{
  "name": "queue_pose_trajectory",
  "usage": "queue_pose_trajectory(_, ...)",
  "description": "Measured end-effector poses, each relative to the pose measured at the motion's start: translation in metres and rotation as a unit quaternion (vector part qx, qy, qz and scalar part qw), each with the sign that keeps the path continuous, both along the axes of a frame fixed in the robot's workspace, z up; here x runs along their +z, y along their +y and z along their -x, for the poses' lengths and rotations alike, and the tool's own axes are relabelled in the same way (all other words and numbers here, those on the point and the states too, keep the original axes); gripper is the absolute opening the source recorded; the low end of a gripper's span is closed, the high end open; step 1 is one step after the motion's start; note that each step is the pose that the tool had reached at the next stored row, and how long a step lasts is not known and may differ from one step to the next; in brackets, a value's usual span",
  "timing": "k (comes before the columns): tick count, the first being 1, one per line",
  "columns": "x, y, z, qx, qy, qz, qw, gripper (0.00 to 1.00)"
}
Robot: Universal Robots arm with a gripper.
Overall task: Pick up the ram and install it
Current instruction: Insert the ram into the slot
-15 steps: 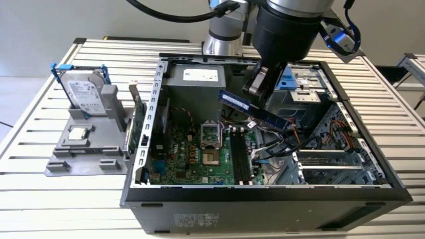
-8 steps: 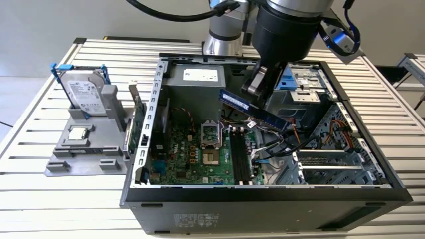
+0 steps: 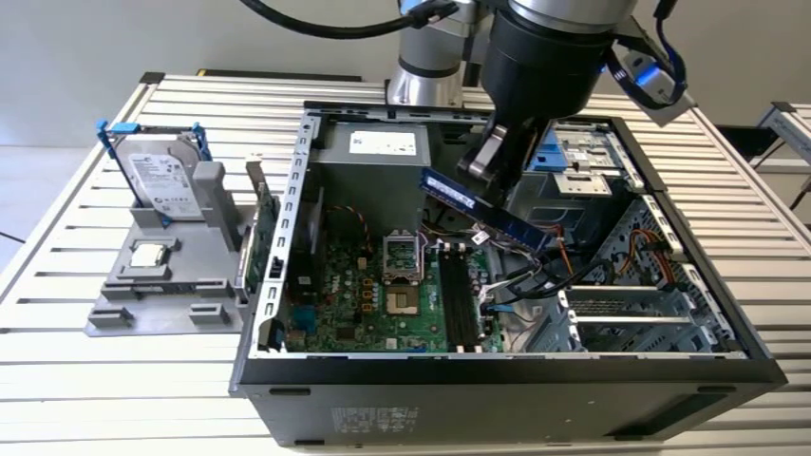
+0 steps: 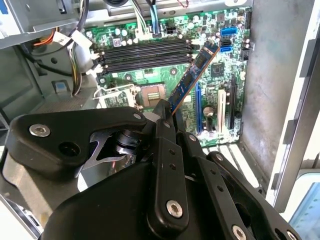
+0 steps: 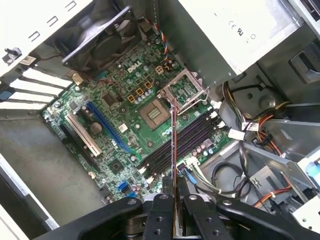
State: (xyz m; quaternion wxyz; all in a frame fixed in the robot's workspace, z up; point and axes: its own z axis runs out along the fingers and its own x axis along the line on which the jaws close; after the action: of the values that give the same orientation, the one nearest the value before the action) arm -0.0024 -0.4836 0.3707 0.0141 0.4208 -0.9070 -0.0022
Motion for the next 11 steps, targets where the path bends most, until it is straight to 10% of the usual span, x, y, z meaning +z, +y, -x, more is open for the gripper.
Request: queue_pose_trajectory(11,0.0,0.0,0.0,-0.032,0.0,0.0,0.9995,0.0)
